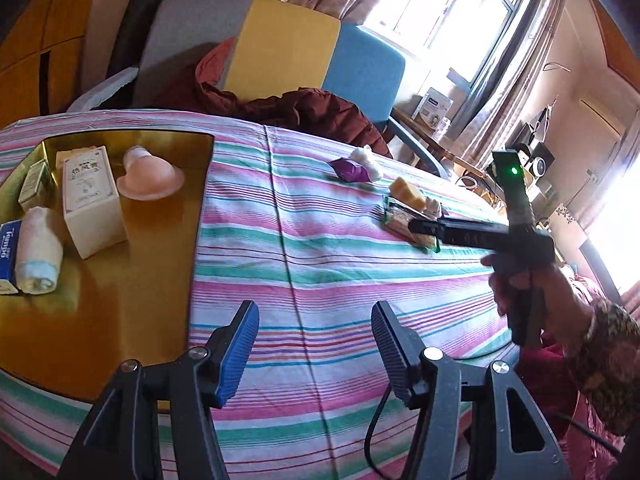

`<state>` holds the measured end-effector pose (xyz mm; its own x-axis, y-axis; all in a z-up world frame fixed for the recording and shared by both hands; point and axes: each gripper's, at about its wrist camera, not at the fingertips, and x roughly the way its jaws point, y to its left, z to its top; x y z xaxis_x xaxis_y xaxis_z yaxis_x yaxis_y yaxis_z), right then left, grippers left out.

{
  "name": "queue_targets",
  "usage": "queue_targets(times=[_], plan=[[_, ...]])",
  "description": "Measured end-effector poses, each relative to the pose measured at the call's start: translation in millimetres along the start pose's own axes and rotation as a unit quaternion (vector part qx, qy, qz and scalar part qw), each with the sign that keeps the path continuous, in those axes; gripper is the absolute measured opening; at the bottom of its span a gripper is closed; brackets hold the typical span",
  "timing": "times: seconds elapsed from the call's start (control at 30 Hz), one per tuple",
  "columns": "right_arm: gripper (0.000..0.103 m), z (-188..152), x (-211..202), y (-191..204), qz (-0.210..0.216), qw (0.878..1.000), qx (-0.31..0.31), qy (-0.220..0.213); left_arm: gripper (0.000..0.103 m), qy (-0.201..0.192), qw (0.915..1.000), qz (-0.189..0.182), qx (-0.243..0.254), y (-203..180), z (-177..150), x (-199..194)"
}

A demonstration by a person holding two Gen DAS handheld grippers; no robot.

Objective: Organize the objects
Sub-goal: 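Move the right tool toward the white rolled bandage, then grasp the white rolled bandage with the right tool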

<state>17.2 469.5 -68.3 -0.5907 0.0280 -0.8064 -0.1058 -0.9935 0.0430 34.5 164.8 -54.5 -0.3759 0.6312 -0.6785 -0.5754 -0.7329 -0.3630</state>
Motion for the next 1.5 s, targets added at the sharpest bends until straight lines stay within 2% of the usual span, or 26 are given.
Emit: queue_targets(times=[0.17,0.3,0.37,0.4,0.47,0.53,0.57,0.67,0.77,0.9,1.0,1.07,1.27,1.37,1.5], plan=[[0.088,13.7,19.1,-18.3,0.023,0.999,-0.022,-0.007,0.059,0.014,0.9997,0.011,0.014,-12.4,-4.2,5.3],[0.088,10.2,31.6,-39.6,0.039,0.999,0.017,-0.013,0.059,0.022,0.9994,0.019,0.02,-18.1,-7.4,9.3],[0.089,5.7,38.1,-45.9,0.054,0.998,0.037,0.003,0.059,0.027,0.9993,0.021,0.017,-20.0,-7.5,13.0],[0.089,4.6,41.4,-45.1,0.072,0.996,0.043,0.024,0.059,0.028,0.9993,0.02,0.016,-20.4,-7.4,14.3],[0.089,1.4,43.3,-35.4,0.15,0.985,0.057,0.068,0.059,0.029,0.9992,0.022,0.016,-22.7,-7.8,16.3],[0.088,0.5,32.9,-21.0,0.223,0.97,0.064,0.069,0.059,0.031,0.9991,0.023,0.019,-24.9,-7.5,18.5],[0.088,2.9,26.0,-13.7,0.235,0.968,0.056,0.064,0.059,0.032,0.999,0.024,0.021,-25.7,-7.5,20.0],[0.088,11.3,4.1,-13.0,0.204,0.978,0.044,0.019,0.059,0.039,0.9986,0.027,0.022,-27.5,-8.2,25.2],[0.088,16.8,-11.8,-43.3,0.136,0.986,0.092,-0.023,0.059,0.044,0.9983,0.03,0.023,-28.1,-10.2,28.1],[0.086,16.3,-27.8,-98.9,0.016,0.98,0.186,-0.066,0.059,0.048,0.9982,0.029,0.02,-28.4,-11.0,30.9],[0.076,16.8,-27.5,-117.8,-0.062,0.979,0.184,-0.067,0.059,0.05,0.9982,0.026,0.021,-31.5,-10.3,33.7],[0.069,19.3,-22.1,-124.2,-0.072,0.98,0.176,-0.06,0.059,0.051,0.9981,0.026,0.025,-34.8,-10.1,35.4],[0.05,22.2,24.0,-111.9,-0.063,0.989,0.129,-0.016,0.059,0.06,0.9974,0.023,0.034,-41.1,-11.1,41.1],[0.049,21.2,33.9,-106.1,-0.085,0.992,0.095,-0.012,0.059,0.062,0.9971,0.025,0.036,-41.6,-11.5,43.0],[0.049,19.9,31.3,-110.4,-0.071,0.992,0.106,-0.014,0.059,0.067,0.9969,0.024,0.033,-42.2,-10.6,47.1]])
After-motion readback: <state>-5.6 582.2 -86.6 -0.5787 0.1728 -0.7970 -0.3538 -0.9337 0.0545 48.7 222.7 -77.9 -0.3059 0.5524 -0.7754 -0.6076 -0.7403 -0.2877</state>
